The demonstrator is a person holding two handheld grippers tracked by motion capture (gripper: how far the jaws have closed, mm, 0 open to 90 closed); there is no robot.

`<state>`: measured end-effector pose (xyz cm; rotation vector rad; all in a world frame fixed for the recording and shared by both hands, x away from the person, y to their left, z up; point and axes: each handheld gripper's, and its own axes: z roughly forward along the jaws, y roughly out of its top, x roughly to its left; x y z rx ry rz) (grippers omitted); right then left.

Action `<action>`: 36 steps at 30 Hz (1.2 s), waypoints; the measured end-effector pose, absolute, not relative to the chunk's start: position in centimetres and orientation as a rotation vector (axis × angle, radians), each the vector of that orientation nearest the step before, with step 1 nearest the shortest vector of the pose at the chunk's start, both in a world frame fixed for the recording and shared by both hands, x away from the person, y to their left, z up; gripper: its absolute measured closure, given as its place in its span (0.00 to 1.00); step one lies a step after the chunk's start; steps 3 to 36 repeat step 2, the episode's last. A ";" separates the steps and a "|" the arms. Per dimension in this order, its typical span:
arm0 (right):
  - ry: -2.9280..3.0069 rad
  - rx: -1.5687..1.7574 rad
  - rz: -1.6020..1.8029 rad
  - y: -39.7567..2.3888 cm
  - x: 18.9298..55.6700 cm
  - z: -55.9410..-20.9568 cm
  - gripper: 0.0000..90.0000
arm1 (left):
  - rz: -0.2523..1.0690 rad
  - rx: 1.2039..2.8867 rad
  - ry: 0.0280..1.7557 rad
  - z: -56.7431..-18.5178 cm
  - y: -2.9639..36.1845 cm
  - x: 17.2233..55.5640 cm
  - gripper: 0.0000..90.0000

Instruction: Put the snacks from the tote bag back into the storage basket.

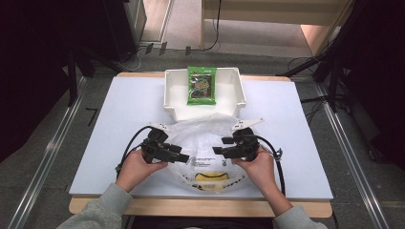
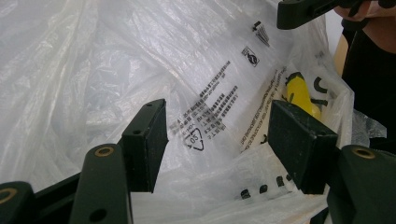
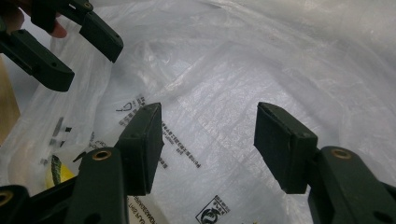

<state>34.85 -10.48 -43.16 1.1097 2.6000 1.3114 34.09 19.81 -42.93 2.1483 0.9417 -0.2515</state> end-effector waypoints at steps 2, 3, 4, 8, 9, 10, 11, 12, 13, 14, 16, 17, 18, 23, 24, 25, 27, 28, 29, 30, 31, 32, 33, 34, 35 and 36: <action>2.600 1.113 1.314 -10.5 34.9 -43.1 0.47 | -0.252 2.148 0.944 -42.9 19.8 34.1 0.42; 2.600 1.113 1.314 -10.5 34.9 -43.1 0.47 | -0.252 2.148 0.944 -42.9 19.8 34.1 0.42; 2.600 1.113 1.314 -10.5 34.9 -43.1 0.47 | -0.252 2.148 0.944 -42.9 19.8 34.1 0.42; 2.600 1.113 1.314 -10.5 34.9 -43.1 0.47 | -0.252 2.148 0.944 -42.9 19.8 34.1 0.42; 2.600 1.113 1.314 -10.5 34.9 -43.1 0.47 | -0.252 2.148 0.944 -42.9 19.8 34.1 0.42; 2.600 1.113 1.314 -10.5 34.9 -43.1 0.47 | -0.252 2.148 0.944 -42.9 19.8 34.1 0.42; 2.600 1.113 1.314 -10.5 34.9 -43.1 0.47 | -0.252 2.148 0.944 -42.9 19.8 34.1 0.42; 2.600 1.113 1.314 -10.5 34.9 -43.1 0.47 | -0.252 2.148 0.944 -42.9 19.8 34.1 0.42; 2.600 1.113 1.314 -10.5 34.9 -43.1 0.47 | -0.252 2.148 0.944 -42.9 19.8 34.1 0.42; 2.600 1.113 1.314 -10.5 34.9 -43.1 0.47 | -0.252 2.148 0.944 -42.9 19.8 34.1 0.42; 2.600 1.113 1.314 -10.5 34.9 -43.1 0.47 | -0.252 2.148 0.944 -42.9 19.8 34.1 0.42; 2.600 1.113 1.314 -10.5 34.9 -43.1 0.47 | -0.252 2.148 0.944 -42.9 19.8 34.1 0.42; 2.600 1.113 1.314 -10.5 34.9 -43.1 0.47 | -0.252 2.148 0.944 -42.9 19.8 34.1 0.42; 2.600 1.113 1.314 -10.5 34.9 -43.1 0.47 | -0.252 2.148 0.944 -42.9 19.8 34.1 0.42; 2.600 1.113 1.314 -10.5 34.9 -43.1 0.47 | -0.252 2.148 0.944 -42.9 19.8 34.1 0.42; 2.600 1.113 1.314 -10.5 34.9 -43.1 0.47 | -0.252 2.148 0.944 -42.9 19.8 34.1 0.42; 2.600 1.113 1.314 -10.5 34.9 -43.1 0.47 | -0.252 2.148 0.944 -42.9 19.8 34.1 0.42; 2.600 1.113 1.314 -10.5 34.9 -43.1 0.47 | -0.252 2.148 0.944 -42.9 19.8 34.1 0.42; 2.600 1.113 1.314 -10.5 34.9 -43.1 0.47 | -0.252 2.148 0.944 -42.9 19.8 34.1 0.42; 2.600 1.113 1.314 -10.5 34.9 -43.1 0.47 | -0.252 2.148 0.944 -42.9 19.8 34.1 0.42; 2.600 1.113 1.314 -10.5 34.9 -43.1 0.47 | -0.252 2.148 0.944 -42.9 19.8 34.1 0.42; 2.600 1.113 1.314 -10.5 34.9 -43.1 0.47 | -0.252 2.148 0.944 -42.9 19.8 34.1 0.42; 2.600 1.113 1.314 -10.5 34.9 -43.1 0.47 | -0.252 2.148 0.944 -42.9 19.8 34.1 0.42; 2.600 1.113 1.314 -10.5 34.9 -43.1 0.47 | -0.252 2.148 0.944 -42.9 19.8 34.1 0.42; 2.600 1.113 1.314 -10.5 34.9 -43.1 0.47 | -0.252 2.148 0.944 -42.9 19.8 34.1 0.42; 2.600 1.113 1.314 -10.5 34.9 -43.1 0.47 | -0.252 2.148 0.944 -42.9 19.8 34.1 0.42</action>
